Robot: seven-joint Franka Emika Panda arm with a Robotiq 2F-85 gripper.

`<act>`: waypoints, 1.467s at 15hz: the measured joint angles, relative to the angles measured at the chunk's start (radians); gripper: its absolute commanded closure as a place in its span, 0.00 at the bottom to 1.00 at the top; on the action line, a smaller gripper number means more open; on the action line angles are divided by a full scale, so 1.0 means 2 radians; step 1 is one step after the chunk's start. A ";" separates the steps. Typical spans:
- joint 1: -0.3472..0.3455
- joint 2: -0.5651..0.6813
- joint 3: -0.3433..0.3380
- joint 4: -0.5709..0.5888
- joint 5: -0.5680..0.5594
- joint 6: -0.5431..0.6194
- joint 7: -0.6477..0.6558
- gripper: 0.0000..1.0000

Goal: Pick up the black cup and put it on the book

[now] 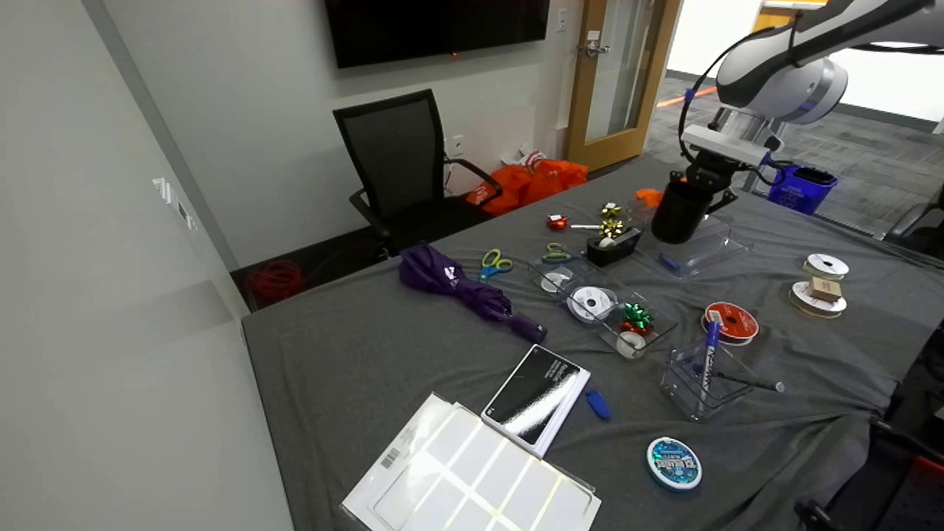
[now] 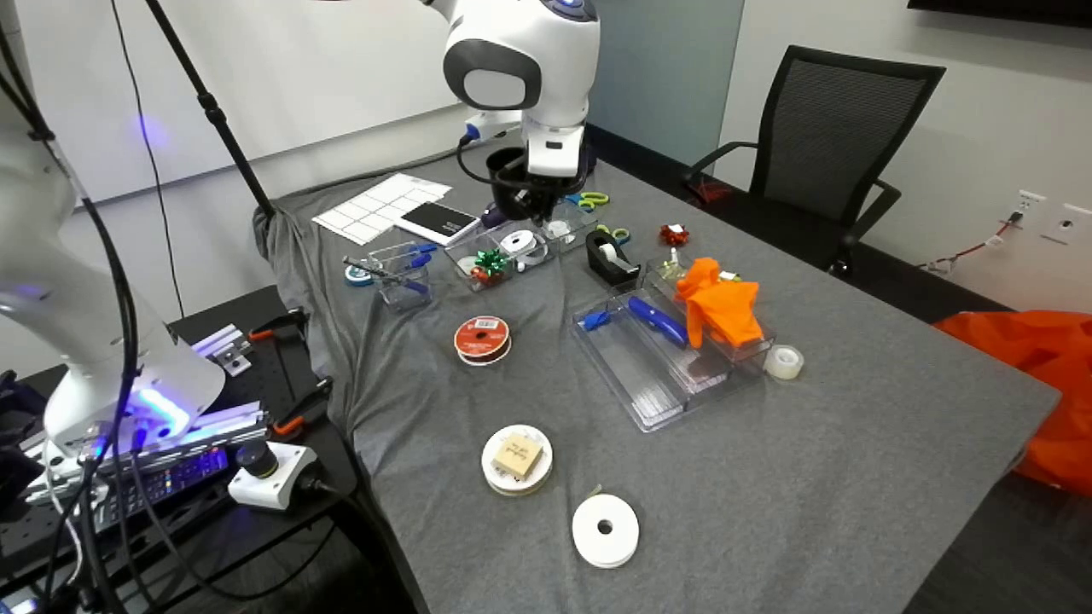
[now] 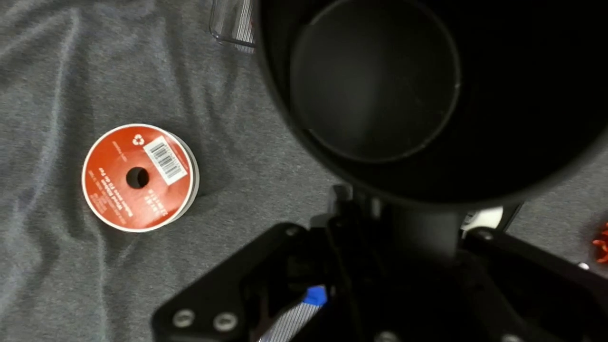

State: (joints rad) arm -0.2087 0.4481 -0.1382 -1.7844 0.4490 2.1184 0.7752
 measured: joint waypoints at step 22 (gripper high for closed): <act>0.169 0.030 0.071 -0.066 -0.096 0.084 0.139 0.95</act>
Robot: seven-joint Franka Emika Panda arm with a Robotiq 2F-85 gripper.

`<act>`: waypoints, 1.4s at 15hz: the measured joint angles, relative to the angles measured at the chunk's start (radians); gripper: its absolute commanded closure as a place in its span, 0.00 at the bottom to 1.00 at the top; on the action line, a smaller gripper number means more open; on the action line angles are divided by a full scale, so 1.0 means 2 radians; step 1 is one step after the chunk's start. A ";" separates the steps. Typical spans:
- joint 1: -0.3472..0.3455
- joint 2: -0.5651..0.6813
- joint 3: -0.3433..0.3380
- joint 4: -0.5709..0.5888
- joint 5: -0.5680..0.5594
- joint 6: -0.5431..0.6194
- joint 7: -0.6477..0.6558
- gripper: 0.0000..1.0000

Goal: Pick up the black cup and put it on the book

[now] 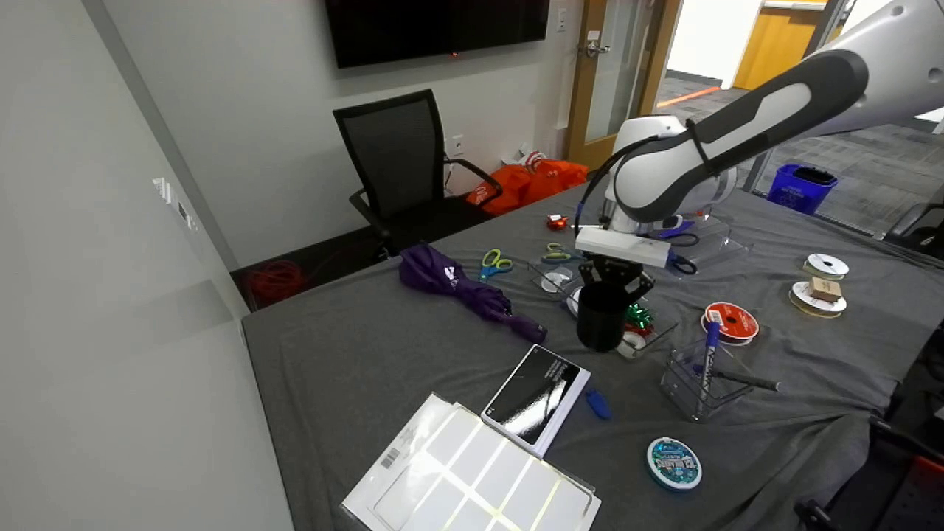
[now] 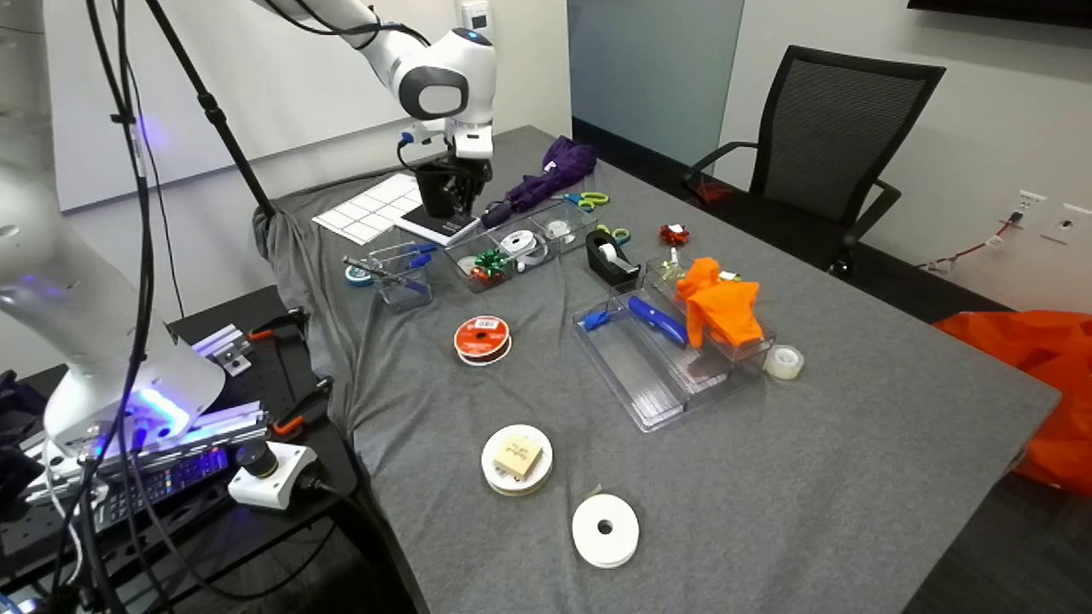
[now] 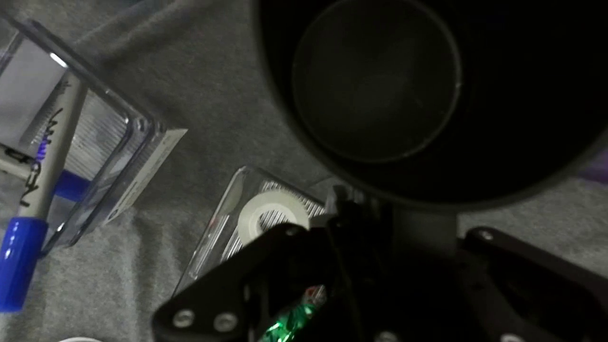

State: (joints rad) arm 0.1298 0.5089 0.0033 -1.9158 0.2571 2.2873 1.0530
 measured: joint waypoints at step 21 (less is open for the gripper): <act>0.036 0.130 0.035 0.103 0.053 0.061 0.044 0.95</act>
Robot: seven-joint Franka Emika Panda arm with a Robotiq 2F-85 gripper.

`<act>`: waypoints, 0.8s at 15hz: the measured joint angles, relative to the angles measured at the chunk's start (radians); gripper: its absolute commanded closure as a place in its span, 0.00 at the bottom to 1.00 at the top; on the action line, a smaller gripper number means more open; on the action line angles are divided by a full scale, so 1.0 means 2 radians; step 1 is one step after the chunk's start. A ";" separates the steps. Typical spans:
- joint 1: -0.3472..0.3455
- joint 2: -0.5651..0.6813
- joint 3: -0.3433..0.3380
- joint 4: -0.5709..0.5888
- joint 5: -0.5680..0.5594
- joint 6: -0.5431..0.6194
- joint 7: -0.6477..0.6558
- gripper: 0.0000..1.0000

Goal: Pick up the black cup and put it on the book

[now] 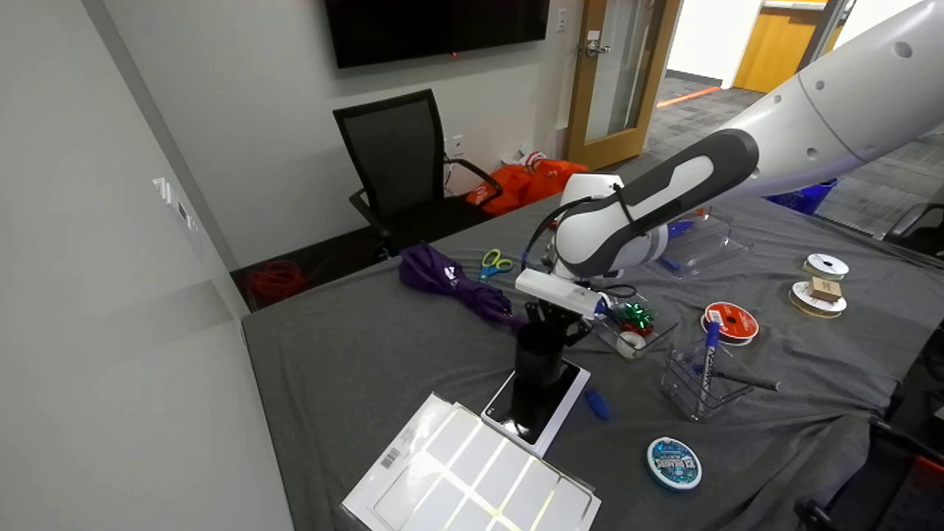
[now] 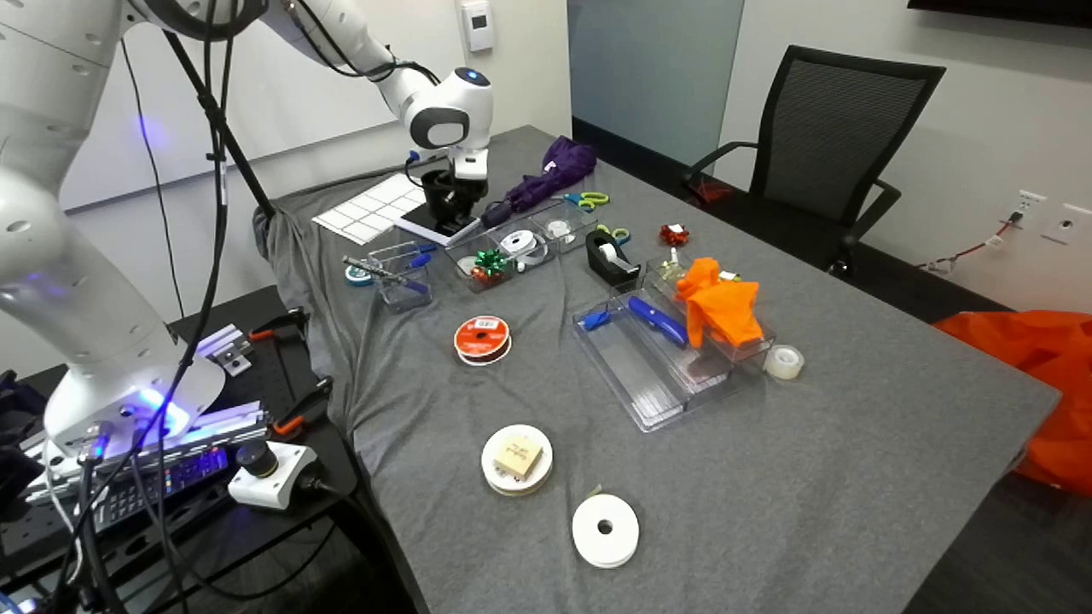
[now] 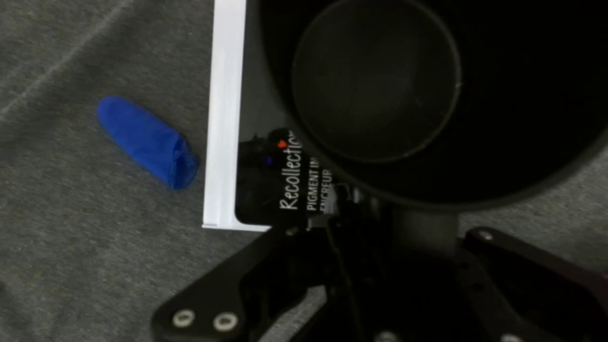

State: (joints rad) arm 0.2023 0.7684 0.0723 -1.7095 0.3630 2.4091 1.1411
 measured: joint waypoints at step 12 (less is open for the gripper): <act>0.000 0.001 -0.001 0.020 0.000 -0.010 0.015 0.00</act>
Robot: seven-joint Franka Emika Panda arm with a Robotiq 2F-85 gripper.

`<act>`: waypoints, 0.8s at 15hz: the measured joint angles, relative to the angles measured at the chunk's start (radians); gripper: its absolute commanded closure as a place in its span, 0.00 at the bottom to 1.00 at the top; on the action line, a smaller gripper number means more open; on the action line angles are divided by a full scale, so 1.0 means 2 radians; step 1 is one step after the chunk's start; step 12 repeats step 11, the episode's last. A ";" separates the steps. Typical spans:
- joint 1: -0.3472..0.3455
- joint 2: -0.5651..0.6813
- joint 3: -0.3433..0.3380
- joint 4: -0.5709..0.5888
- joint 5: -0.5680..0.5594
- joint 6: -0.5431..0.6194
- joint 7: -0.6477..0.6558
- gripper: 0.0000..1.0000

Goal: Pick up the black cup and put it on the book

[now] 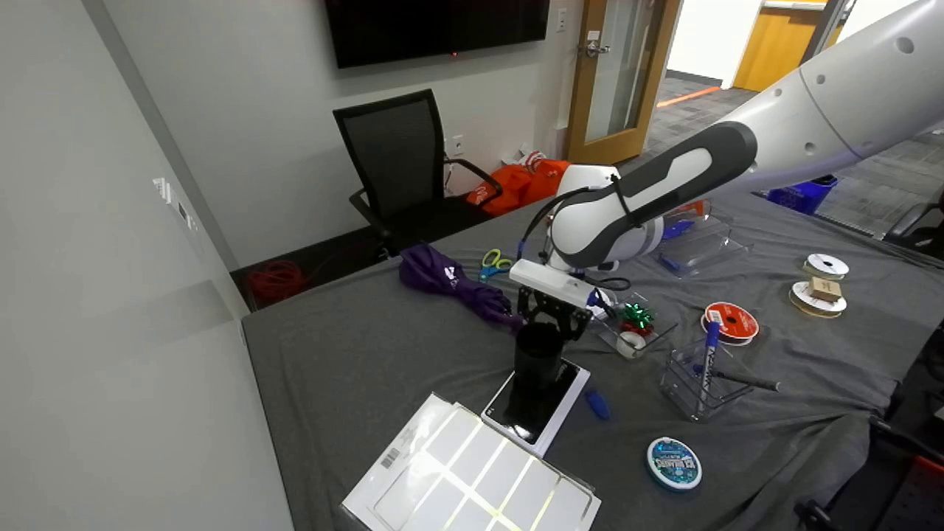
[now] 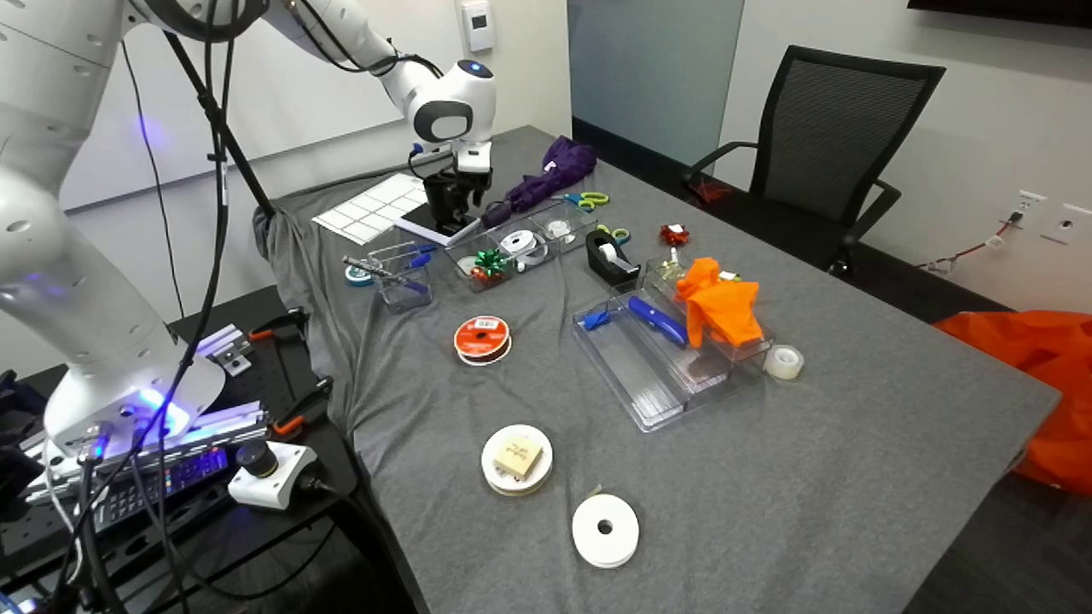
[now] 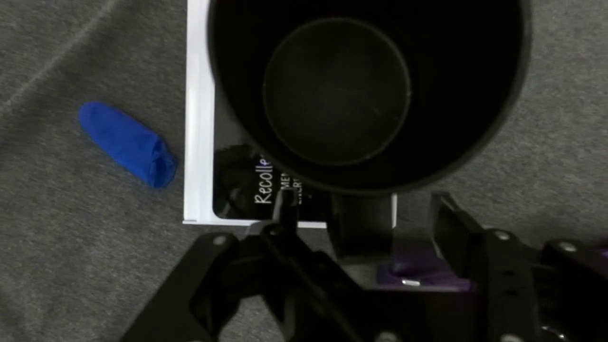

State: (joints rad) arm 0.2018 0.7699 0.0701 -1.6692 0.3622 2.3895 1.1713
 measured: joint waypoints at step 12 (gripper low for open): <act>-0.001 -0.080 -0.053 -0.026 -0.086 -0.073 0.041 0.00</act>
